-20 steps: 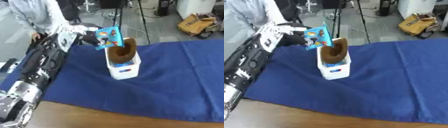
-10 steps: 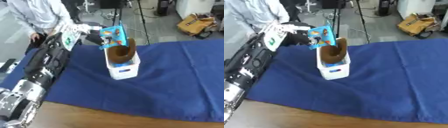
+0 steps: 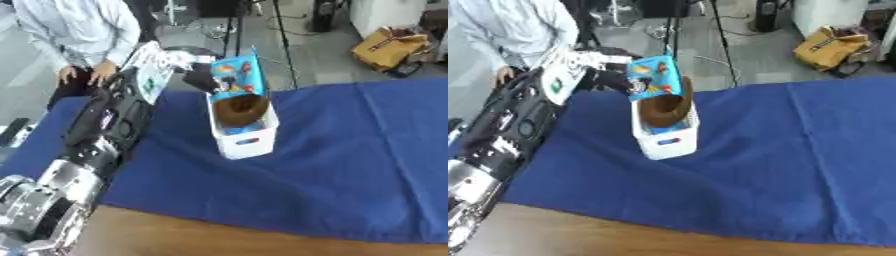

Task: Pick up objects on the table and place them in the box.

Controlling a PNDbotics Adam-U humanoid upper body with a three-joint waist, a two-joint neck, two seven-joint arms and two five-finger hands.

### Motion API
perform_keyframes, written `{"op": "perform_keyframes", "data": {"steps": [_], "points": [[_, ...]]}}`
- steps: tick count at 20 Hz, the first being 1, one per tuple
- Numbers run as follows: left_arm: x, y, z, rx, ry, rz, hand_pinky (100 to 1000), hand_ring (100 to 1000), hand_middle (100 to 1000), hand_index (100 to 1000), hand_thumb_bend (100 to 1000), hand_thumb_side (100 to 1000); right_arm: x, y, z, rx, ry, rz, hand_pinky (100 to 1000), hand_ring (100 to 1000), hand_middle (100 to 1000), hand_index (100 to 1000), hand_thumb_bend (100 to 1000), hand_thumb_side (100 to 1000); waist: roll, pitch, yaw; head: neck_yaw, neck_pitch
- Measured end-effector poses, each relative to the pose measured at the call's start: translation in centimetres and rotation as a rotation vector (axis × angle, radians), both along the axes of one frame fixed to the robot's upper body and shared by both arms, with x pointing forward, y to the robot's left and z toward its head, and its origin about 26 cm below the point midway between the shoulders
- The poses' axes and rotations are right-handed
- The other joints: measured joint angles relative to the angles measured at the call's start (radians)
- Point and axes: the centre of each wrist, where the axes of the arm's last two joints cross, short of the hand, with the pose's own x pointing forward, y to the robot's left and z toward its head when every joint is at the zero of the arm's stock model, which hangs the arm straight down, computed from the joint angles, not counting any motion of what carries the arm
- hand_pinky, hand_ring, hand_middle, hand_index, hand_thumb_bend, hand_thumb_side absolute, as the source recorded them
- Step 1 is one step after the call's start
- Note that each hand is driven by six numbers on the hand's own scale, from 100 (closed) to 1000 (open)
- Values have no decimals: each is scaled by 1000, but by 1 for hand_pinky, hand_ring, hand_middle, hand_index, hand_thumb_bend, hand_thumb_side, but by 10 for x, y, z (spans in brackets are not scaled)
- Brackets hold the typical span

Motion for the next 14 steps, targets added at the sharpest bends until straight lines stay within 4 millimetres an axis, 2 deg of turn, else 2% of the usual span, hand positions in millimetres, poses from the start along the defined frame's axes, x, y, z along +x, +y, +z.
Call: {"op": "perform_keyframes", "data": {"steps": [14], "points": [[4, -12, -17, 67, -13, 34, 992, 626, 601, 1000, 100, 560, 1, 2, 2, -2, -7, 7, 838, 746, 608, 615, 100, 855, 4, 9, -8, 5, -1]]}}
